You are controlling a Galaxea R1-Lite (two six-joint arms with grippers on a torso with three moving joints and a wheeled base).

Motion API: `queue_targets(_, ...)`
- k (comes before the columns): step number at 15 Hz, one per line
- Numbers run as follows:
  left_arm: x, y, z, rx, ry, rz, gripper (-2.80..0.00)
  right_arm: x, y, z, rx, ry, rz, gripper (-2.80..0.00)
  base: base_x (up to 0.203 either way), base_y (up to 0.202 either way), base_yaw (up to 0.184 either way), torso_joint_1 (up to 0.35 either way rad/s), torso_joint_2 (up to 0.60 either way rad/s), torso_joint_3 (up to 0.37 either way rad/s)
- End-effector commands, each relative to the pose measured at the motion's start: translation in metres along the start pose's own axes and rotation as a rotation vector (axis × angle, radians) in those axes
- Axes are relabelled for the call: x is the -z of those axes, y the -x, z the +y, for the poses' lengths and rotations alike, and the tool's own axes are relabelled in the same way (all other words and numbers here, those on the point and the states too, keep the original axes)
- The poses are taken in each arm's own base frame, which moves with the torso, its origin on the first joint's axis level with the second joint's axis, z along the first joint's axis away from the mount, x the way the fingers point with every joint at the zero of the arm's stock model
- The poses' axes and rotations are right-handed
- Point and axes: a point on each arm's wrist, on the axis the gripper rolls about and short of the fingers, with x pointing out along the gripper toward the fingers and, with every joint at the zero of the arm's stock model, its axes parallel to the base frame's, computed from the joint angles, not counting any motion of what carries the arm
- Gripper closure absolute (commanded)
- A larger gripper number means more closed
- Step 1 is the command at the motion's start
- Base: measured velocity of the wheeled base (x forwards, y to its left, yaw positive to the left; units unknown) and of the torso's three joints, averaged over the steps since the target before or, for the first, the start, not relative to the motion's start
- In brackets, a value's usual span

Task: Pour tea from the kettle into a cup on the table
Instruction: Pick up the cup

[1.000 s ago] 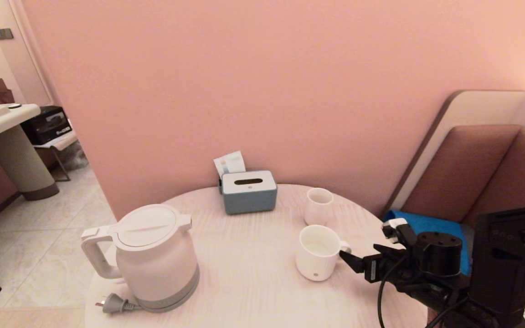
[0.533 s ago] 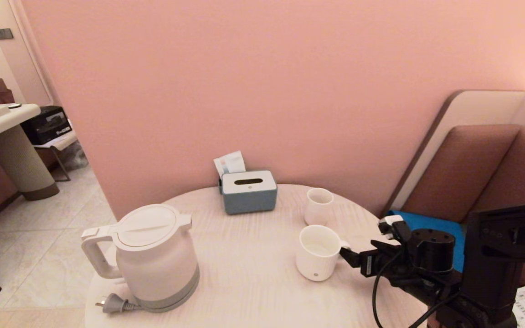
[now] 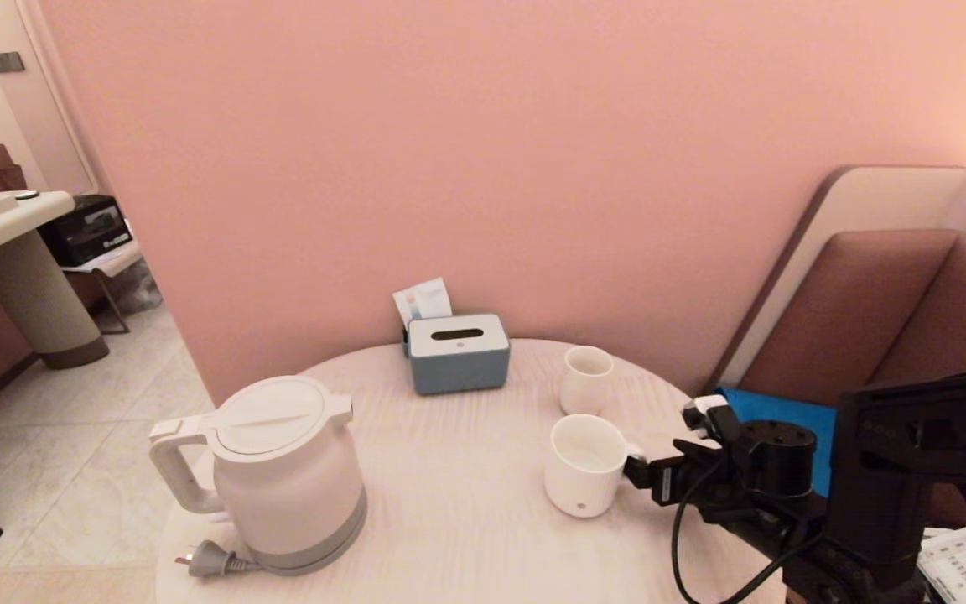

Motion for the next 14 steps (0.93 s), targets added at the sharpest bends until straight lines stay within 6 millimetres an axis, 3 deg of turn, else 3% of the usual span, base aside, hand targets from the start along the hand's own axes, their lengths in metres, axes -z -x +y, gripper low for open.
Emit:
queue_targets(1,-0.0001,-0.0001,0.0000,0.000,0.000,0.000,0.00,-0.0025,-0.0032,0.0006,-0.006,0.002,-0.039,-2.80,0.000,0.000,0.000,0.000,0.00,0.000)
queue_targets(14,-0.0001,-0.0001,0.0000,0.000,0.000,0.000,0.00,-0.0069,-0.0099,0.0007,0.002,0.003,-0.068,-2.80,0.000,0.000,0.000,0.000,0.00,0.000)
